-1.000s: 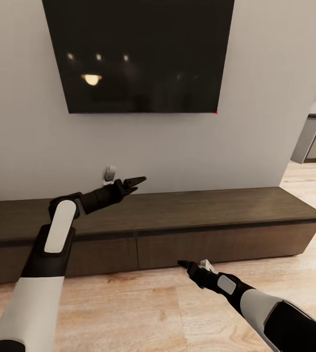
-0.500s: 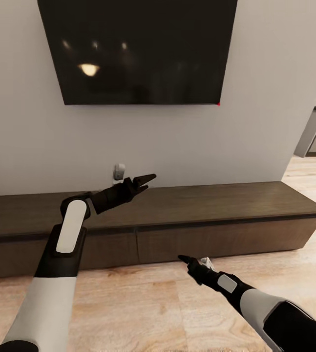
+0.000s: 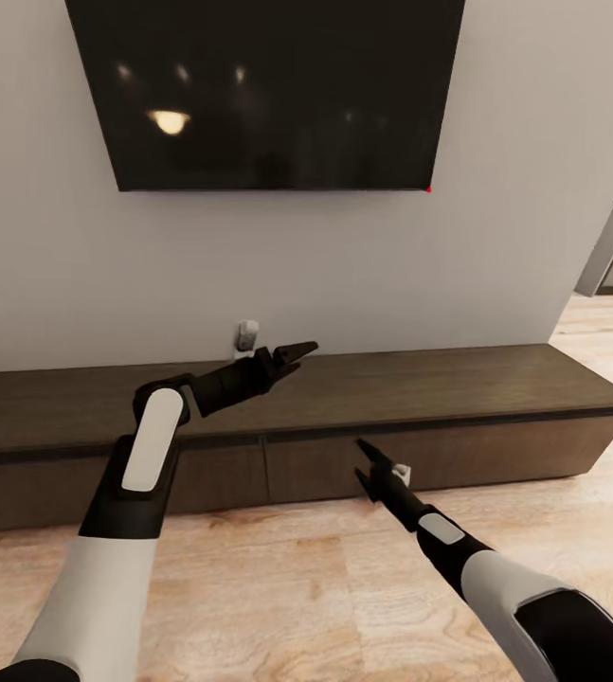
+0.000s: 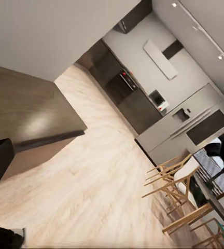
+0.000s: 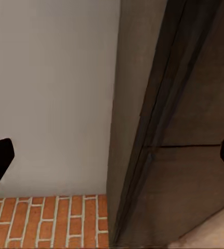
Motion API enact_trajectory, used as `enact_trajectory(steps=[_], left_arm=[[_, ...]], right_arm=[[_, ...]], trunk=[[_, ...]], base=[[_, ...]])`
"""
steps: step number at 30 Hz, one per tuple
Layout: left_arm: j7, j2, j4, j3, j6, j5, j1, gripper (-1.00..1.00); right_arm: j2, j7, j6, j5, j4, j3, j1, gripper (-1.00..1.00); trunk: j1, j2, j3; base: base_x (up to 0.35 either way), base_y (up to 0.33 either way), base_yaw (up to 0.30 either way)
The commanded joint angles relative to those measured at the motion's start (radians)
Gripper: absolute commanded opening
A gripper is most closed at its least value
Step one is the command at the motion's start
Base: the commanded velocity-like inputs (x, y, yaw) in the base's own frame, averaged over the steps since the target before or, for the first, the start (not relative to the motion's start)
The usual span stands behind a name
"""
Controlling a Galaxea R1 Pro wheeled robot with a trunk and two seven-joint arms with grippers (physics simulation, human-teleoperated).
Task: Place each of the two pumpkins and all three candles from the living room inside a cabinet in the living room (use any cabinet), then make sure every cabinet is closed, and position the cauldron so it is next to a table in the living room.
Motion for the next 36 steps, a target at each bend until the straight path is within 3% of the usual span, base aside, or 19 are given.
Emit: enact_trajectory(steps=[1, 19, 26, 29, 36], left_arm=[[-0.008, -0.001, 0.000, -0.002, 0.003, -0.008, -0.001, 1.00], [-0.009, 0.000, 0.004, -0.013, 0.001, -0.008, -0.001, 1.00], [-0.009, 0.000, 0.004, -0.013, 0.001, -0.008, -0.001, 1.00], [-0.009, 0.000, 0.004, -0.014, 0.001, -0.008, -0.001, 1.00], [-0.012, 0.000, 0.004, -0.014, 0.001, -0.007, -0.001, 1.00]], right_arm=[[0.000, 0.008, 0.007, -0.010, 0.001, 0.001, -0.001, 1.00], [0.000, 0.015, 0.002, -0.012, 0.011, -0.015, 0.005, 1.00], [0.000, -0.086, -0.002, -0.013, 0.031, -0.017, 0.005, 1.00], [0.000, -0.096, -0.003, -0.012, 0.031, -0.016, 0.006, 1.00], [0.000, 0.025, -0.004, -0.012, 0.033, -0.015, 0.006, 1.00]], trunk=[[0.000, 0.000, -0.001], [0.000, 0.000, -0.001], [0.000, 0.000, -0.001], [0.000, 0.000, -0.001], [0.000, 0.000, -0.001]], base=[[0.000, 0.000, 0.000], [0.120, -0.027, 0.000], [0.004, -0.001, 0.000], [0.019, 0.000, 0.000], [0.178, 0.000, 0.000]])
